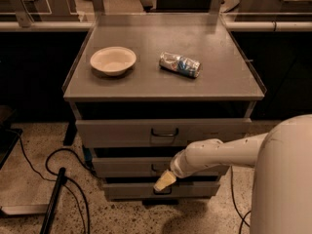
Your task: Open middle drawer
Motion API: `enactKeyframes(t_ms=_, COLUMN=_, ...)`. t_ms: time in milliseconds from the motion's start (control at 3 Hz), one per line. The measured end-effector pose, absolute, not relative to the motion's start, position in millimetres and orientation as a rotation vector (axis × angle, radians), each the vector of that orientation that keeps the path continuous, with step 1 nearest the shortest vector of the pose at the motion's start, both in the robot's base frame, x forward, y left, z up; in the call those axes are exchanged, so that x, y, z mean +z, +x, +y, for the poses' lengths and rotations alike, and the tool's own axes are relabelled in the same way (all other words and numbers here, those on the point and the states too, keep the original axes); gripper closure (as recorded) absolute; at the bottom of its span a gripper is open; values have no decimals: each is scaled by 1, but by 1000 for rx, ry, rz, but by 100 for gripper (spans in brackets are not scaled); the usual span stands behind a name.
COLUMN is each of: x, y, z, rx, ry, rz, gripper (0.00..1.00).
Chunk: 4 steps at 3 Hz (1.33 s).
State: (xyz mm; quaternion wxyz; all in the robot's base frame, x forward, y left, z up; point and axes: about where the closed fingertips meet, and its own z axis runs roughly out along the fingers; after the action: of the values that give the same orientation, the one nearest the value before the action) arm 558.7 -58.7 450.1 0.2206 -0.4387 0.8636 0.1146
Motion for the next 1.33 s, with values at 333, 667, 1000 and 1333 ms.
enactKeyframes(t_ms=333, x=450, y=559, z=-59, rx=317, ry=-1213, rz=2388, gripper=0)
enactKeyframes(t_ms=667, x=427, y=560, z=-61, rx=305, ry=-1234, rz=2402, gripper=0)
enactKeyframes(t_ms=1000, x=425, y=560, z=-61, rx=304, ry=-1235, rz=2406, gripper=0)
enactKeyframes(t_ms=1333, x=418, y=554, z=-62, rx=304, ry=-1243, rz=2420, gripper=0)
